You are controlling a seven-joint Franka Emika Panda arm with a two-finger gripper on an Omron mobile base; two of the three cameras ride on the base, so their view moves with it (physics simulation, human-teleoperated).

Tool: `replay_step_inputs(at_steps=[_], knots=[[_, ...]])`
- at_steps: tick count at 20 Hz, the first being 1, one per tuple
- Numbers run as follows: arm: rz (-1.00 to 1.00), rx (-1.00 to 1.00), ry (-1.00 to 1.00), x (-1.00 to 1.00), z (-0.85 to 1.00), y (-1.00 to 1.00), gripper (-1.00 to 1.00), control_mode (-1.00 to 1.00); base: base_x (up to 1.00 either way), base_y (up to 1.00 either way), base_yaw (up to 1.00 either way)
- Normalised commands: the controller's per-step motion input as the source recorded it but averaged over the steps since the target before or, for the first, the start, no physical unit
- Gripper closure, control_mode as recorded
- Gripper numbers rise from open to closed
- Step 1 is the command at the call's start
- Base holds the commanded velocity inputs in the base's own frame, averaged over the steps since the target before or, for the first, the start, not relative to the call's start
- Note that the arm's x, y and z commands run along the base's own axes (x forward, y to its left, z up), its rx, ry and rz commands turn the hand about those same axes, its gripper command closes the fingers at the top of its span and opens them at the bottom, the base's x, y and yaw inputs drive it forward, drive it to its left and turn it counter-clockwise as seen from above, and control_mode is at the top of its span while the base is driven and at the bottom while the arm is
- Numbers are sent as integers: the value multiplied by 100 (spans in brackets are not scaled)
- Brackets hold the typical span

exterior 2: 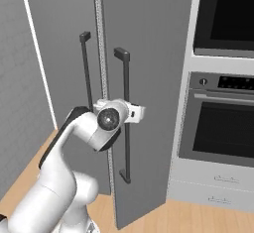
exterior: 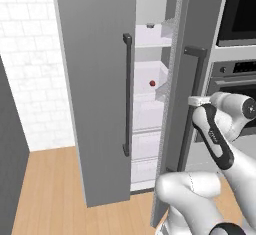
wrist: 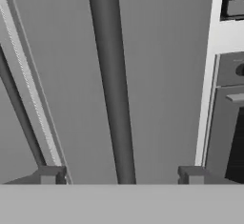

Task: Take the strawberry from the fridge and place it on top of the pancake, located on the dining counter.

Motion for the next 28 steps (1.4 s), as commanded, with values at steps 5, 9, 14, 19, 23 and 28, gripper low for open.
replay_step_inputs(at_steps=[5, 9, 14, 19, 23, 28], knots=[[-4, -1, 0, -51, 97, 13, -100, -100, 0, 0, 0], [-15, -5, 5, -14, 73, 61, -100, -100, 0, 0, 0], [-23, -23, 17, 6, 19, 100, -100, -100, 0, 0, 0], [-20, -30, 17, 27, 0, 100, -100, -100, 0, 0, 0], [-20, -23, 14, 28, 0, 89, -100, -100, 0, 0, 0], [-17, -17, 20, 66, 0, 42, -100, -100, 0, 0, 0]])
